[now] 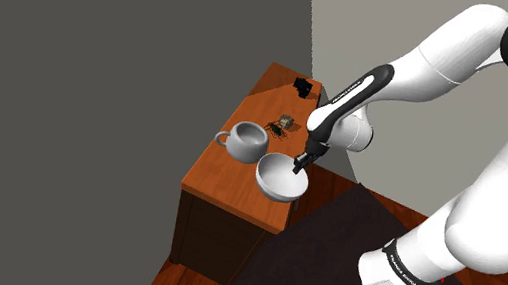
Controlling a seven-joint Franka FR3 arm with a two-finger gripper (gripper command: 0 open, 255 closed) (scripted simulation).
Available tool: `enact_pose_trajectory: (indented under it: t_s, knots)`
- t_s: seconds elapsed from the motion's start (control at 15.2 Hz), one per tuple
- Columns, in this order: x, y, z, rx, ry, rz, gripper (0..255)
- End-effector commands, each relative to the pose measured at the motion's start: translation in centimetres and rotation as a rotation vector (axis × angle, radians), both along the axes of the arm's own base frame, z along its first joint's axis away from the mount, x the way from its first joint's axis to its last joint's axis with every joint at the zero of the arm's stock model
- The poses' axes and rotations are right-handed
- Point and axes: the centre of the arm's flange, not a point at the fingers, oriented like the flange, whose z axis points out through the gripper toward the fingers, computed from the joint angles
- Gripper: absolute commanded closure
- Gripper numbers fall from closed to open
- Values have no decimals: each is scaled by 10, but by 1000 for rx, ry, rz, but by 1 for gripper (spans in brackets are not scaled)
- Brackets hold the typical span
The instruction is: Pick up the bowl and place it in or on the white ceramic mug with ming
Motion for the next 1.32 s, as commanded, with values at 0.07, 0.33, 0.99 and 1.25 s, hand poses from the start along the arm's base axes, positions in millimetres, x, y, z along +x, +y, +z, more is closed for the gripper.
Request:
enact_pose_trajectory:
  t_s: [0.07, 0.33, 0.99, 1.25]
  knots:
    - [0, 0, -1, 0, 1, 0, 255]
    - [0, 0, 20, 0, 1, 0, 255]
    - [0, 0, 73, 0, 1, 0, 255]
    - [0, 0, 94, 0, 1, 0, 255]
